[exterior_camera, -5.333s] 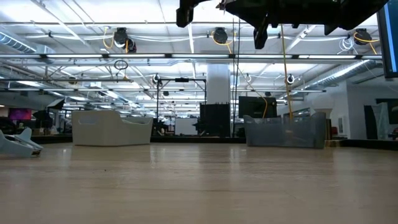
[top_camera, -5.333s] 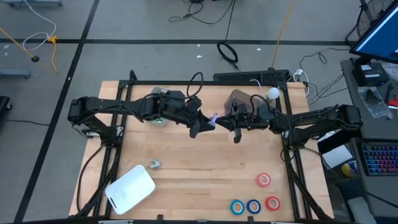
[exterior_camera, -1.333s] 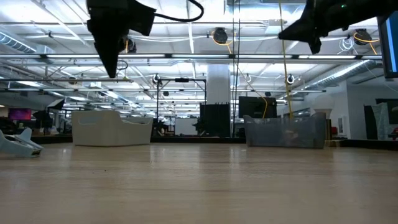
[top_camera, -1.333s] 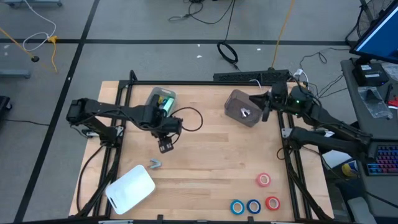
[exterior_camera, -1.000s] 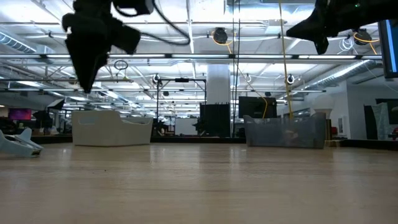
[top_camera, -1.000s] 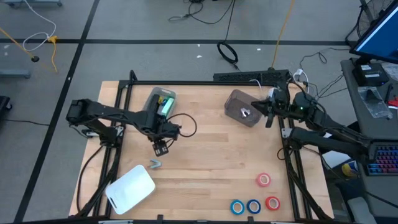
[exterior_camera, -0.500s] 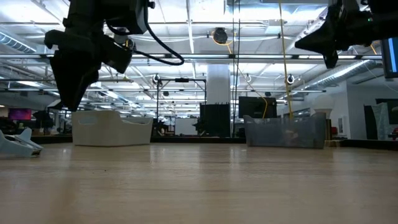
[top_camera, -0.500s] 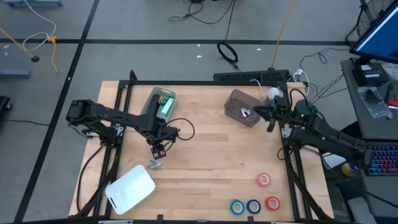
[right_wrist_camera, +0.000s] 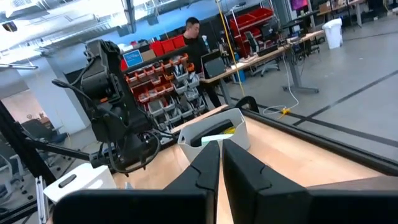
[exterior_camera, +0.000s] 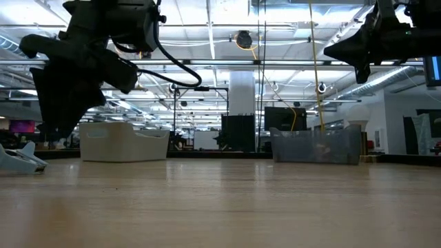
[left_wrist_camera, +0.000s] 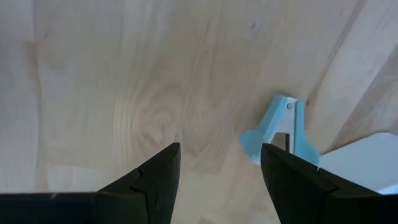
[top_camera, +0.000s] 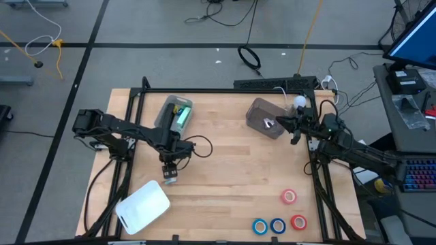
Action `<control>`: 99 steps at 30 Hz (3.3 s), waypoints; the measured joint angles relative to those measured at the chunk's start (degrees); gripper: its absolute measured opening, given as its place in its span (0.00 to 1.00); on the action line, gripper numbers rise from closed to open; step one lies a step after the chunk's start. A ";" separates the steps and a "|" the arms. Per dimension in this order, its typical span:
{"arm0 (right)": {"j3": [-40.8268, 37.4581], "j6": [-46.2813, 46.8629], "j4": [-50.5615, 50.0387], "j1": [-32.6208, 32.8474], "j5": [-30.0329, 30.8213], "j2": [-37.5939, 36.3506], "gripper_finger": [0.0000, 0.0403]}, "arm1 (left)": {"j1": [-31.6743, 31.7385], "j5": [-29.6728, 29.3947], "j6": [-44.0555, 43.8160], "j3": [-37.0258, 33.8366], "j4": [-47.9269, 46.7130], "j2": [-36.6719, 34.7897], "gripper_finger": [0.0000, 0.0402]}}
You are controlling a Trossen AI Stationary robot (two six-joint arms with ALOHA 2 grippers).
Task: Pick and place Stapler, Stapler remover, tape
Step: Put the blue staple remover into the black bin
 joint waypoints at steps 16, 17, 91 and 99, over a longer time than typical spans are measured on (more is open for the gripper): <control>-0.01 1.41 0.00 -0.01 0.00 0.00 0.03 | -0.54 3.64 3.79 -0.37 2.77 1.42 0.56; -0.01 1.39 0.00 -0.02 0.00 0.00 0.03 | -0.81 4.06 3.88 -0.35 2.89 1.92 0.56; -0.01 2.89 0.38 -0.02 -0.02 0.00 0.03 | 0.98 3.85 -1.88 2.73 -11.80 8.28 0.60; -0.01 2.87 0.38 0.00 -0.04 0.00 0.03 | -0.24 5.66 -3.69 2.73 -9.25 8.28 0.60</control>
